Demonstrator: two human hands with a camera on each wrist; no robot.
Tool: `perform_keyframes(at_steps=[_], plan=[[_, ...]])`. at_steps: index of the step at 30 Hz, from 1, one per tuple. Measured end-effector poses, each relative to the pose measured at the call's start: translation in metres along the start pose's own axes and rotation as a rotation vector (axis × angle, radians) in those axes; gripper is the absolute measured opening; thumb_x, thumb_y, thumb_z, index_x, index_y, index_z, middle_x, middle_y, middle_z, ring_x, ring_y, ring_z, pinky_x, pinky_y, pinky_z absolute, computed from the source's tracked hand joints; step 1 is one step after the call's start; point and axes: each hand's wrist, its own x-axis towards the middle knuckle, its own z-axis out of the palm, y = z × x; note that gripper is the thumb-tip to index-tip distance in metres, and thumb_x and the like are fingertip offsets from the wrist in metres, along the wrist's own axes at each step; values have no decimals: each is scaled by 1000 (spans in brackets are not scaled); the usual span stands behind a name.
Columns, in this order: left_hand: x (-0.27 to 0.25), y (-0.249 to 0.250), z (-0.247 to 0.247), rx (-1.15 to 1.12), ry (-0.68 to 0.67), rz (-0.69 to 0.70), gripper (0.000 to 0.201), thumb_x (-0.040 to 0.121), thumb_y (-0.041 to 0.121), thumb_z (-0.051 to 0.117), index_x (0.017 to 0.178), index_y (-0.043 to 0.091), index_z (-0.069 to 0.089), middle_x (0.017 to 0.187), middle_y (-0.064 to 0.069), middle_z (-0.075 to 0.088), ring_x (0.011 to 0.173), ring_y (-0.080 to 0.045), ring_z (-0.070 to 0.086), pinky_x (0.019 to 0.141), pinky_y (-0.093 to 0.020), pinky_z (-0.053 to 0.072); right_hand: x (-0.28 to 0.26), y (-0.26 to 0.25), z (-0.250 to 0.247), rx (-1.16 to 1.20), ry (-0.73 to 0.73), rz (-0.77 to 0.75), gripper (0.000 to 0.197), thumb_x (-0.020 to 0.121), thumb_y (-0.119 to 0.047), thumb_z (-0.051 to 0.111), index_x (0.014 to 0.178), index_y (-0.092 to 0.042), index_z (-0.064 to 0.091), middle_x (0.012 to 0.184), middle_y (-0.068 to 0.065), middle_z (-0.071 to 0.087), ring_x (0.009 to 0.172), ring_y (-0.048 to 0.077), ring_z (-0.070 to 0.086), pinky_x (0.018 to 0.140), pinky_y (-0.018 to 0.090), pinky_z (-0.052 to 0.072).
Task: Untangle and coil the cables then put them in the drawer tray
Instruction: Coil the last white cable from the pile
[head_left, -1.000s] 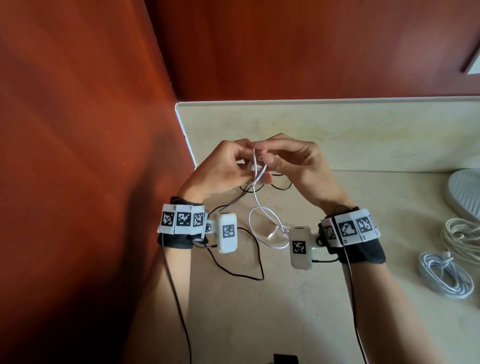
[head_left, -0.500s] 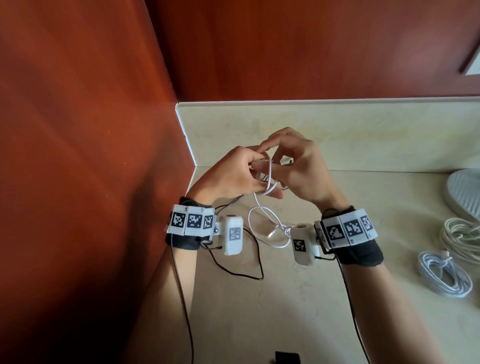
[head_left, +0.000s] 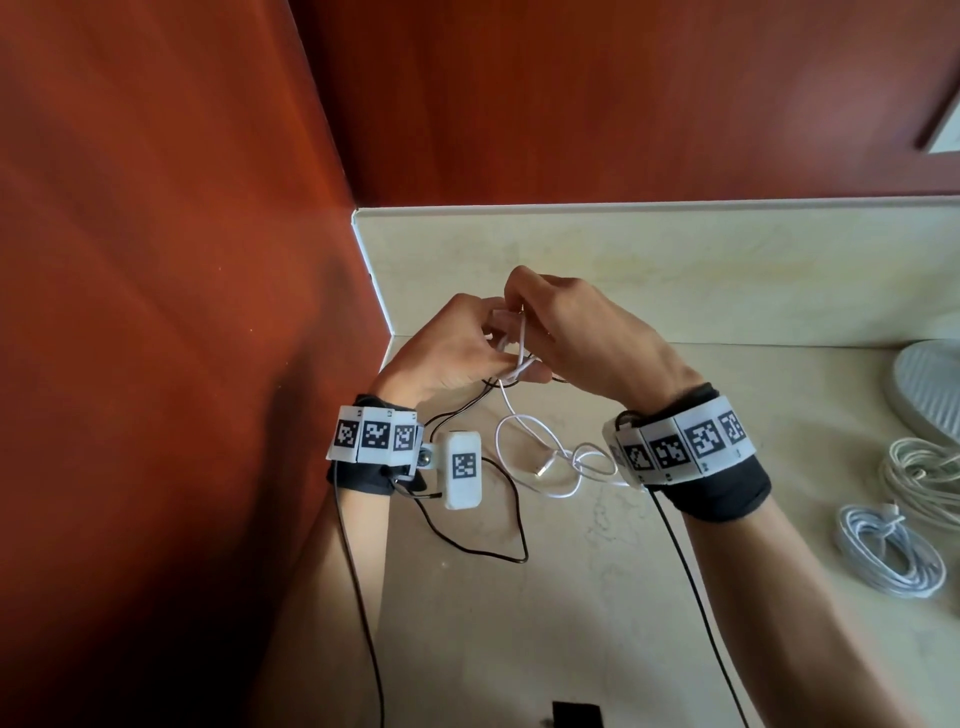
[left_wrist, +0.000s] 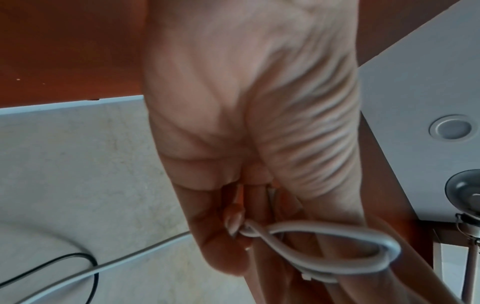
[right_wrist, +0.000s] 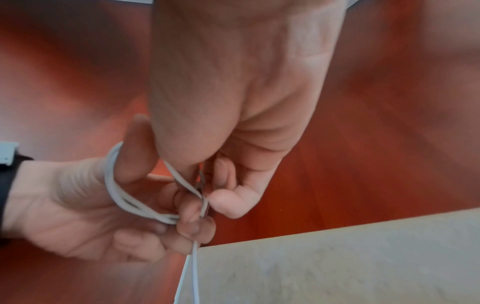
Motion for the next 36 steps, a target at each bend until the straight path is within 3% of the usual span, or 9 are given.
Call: perform_keyframes(at_steps=[5,9,14,19,21,25,30,33,36], plan=[[0,2,-3,-18,-22,-29,27,61,46,86,77,25,81,72,6,65,77,-11,56,78,-32,46,4,0,2,-13,-81,-2,27,98,-17,55,123,-17,44,86,2,71,71,34,64,63,46,53],[-4,3,-2,-73,-60,-36,26,66,42,89,81,22,84,95,-12,73,88,-18,61,84,-36,48,2,5,-12,276,-115,108,10,95,-6,63,103,-11,59,65,3,66,50,15,56,52,31,44],[-8,-3,-6,-113,-73,-44,29,56,42,87,78,24,84,91,-2,69,91,-20,65,88,-44,52,-9,13,-28,828,-340,203,9,103,-4,60,112,-3,58,92,29,69,72,37,69,72,37,59],[-12,-5,-2,-84,-139,-31,15,75,20,87,70,31,80,93,-9,76,107,-34,71,101,-55,55,-7,15,-7,708,-212,137,21,107,-20,58,96,-3,60,63,1,61,51,19,48,50,33,39],[-13,-7,3,-48,-145,-51,10,71,30,90,71,33,81,92,-17,71,107,-44,66,102,-60,52,-4,18,2,640,-127,127,18,105,-18,61,89,-10,61,57,-10,52,50,12,36,49,28,31],[-12,-8,9,-4,-110,-54,35,51,54,93,77,34,82,100,-23,60,105,-43,64,100,-53,51,0,17,9,613,84,184,21,103,-20,65,88,-5,61,63,4,47,54,13,33,50,24,29],[-8,-6,6,24,-52,-66,32,62,40,97,88,26,85,83,7,57,72,-5,51,73,-27,41,1,15,25,772,258,317,25,103,-25,65,84,-8,60,62,8,42,56,21,32,51,32,28],[-6,-9,7,20,-29,-14,26,64,42,95,87,38,84,91,-16,57,76,-24,49,73,-31,38,-1,12,31,889,272,421,28,105,-27,63,85,-7,64,65,9,45,57,22,37,51,31,33],[-5,-17,11,-43,36,31,25,67,41,93,90,38,83,96,-15,64,93,-35,61,88,-38,48,-7,15,31,949,213,472,39,105,-44,58,95,-9,72,81,8,56,68,24,50,63,34,45]])
